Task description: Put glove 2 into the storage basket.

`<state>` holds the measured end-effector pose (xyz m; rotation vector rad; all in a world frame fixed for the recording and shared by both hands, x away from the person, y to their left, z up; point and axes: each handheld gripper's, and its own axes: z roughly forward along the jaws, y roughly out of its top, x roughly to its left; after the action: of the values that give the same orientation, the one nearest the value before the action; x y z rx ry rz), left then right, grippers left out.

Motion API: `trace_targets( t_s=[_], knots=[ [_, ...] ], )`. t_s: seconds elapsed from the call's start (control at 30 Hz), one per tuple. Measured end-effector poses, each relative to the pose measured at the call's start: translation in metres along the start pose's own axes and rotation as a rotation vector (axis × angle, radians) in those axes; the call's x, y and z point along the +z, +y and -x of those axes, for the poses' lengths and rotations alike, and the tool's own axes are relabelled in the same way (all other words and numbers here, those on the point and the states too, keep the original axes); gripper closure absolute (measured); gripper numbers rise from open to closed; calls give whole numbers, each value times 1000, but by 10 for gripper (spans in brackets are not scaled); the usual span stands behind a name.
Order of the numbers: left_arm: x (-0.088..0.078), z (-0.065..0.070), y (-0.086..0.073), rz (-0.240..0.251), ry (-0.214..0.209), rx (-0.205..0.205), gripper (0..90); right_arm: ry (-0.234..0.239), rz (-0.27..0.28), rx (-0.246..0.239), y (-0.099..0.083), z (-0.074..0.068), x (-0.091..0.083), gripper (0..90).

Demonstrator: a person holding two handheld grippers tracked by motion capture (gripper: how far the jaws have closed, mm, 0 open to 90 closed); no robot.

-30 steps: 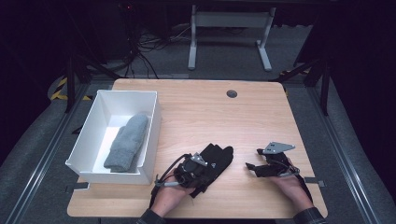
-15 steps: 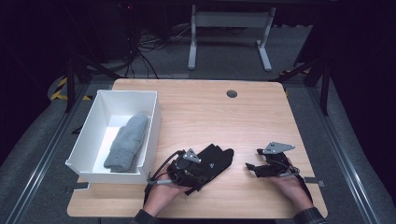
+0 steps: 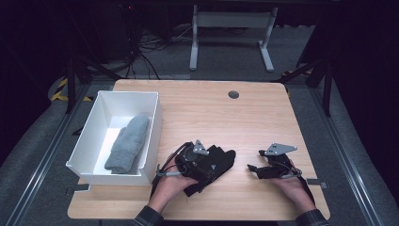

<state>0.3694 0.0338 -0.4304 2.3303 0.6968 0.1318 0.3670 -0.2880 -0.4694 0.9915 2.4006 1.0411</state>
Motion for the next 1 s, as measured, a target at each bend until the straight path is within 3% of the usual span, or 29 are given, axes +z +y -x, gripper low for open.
trace_targets(
  t_s=[0.4,0.63,0.7,0.73,0.77,1.0],
  knots=[
    [21,-1,-3,-97,34,40,153,0,0,0,0,0,0,214],
    [24,0,-5,-100,56,47,145,0,0,0,0,0,0,214],
    [26,0,-5,-95,68,30,133,0,0,0,0,0,0,214],
    [26,0,-5,-95,68,30,129,0,0,0,0,0,0,214],
    [27,-1,-7,-94,54,5,130,0,0,0,0,0,0,214],
    [26,-1,-7,-97,42,13,187,0,0,0,0,0,0,214]
  ],
)
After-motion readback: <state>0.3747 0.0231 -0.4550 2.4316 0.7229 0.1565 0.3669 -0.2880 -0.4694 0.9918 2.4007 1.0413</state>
